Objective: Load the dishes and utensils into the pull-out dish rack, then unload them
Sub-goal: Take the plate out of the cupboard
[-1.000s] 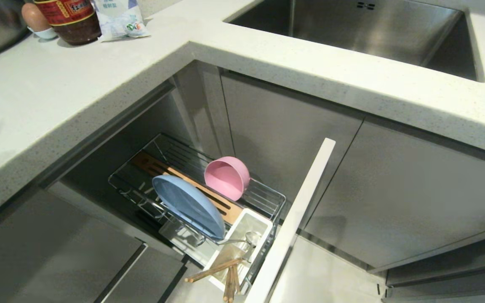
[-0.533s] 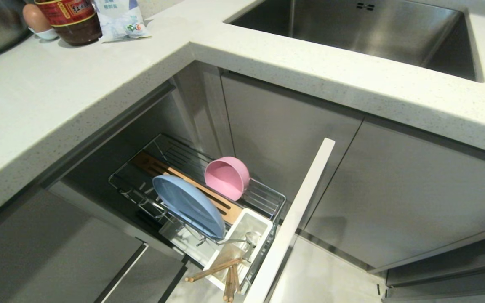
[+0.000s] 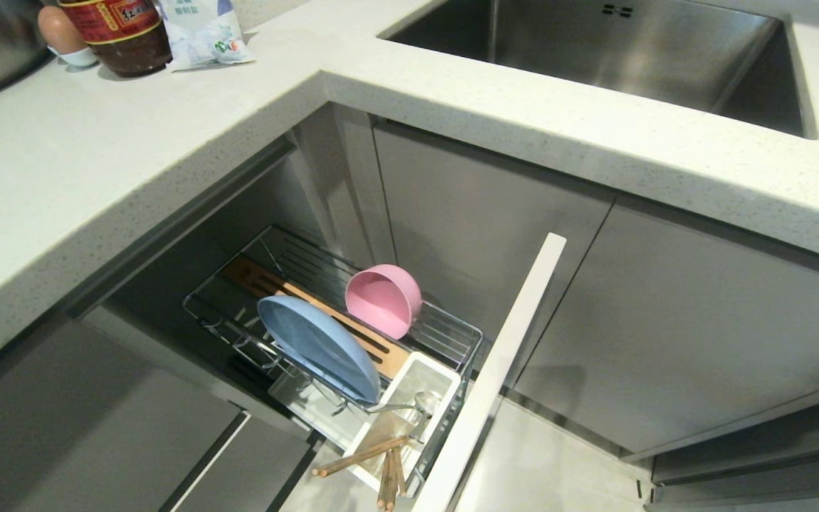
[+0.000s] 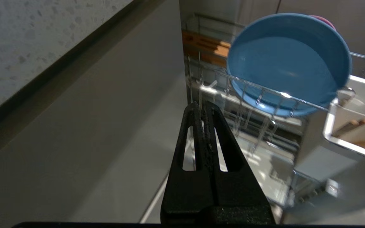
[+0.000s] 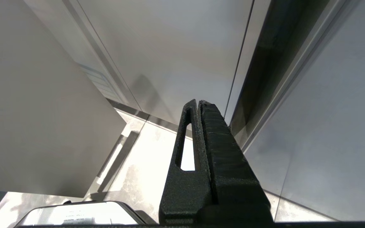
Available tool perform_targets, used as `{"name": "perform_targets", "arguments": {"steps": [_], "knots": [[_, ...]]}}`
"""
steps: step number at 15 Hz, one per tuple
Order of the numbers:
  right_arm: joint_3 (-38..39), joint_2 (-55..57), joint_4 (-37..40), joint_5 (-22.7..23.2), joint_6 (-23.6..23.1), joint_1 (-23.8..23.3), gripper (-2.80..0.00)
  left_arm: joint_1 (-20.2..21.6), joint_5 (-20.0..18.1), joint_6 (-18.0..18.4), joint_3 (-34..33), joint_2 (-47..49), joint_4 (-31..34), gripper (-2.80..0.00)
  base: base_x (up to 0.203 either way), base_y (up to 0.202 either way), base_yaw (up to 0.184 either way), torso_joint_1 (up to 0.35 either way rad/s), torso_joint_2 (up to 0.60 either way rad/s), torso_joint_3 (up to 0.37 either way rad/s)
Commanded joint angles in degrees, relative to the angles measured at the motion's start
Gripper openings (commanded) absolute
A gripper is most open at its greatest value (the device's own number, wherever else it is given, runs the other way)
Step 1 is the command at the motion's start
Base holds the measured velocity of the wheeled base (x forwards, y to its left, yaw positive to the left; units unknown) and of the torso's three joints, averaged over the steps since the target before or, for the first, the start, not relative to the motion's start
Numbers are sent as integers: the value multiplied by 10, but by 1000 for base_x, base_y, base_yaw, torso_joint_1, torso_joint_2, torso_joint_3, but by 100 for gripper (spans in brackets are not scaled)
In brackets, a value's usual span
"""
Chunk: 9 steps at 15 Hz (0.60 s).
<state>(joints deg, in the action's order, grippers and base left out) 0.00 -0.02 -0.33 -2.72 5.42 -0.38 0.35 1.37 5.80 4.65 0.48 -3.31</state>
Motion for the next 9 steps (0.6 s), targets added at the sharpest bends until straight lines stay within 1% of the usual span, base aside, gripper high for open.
{"name": "perform_targets", "arguments": {"steps": [1,2,3,4,5,9], "knots": [[0,-2,0,0,0,0,-280,1,-2,6,-49,-4,-15,-280,0,0,0,0,0,0],[0,-2,0,0,0,0,-280,1,-21,9,-46,-4,36,-280,0,0,0,0,0,0],[0,-2,0,0,0,0,-280,1,-33,11,-43,-5,58,-280,0,0,0,0,0,0],[0,-2,0,0,0,-1,-280,1,-36,7,-44,-5,45,-280,0,0,0,0,0,0],[0,-2,0,0,0,0,-280,1,-31,2,-45,-5,41,-280,0,0,0,0,0,0],[0,-2,0,0,0,0,-280,1,-28,1,-45,-5,41,-280,0,0,0,0,0,0]]}}
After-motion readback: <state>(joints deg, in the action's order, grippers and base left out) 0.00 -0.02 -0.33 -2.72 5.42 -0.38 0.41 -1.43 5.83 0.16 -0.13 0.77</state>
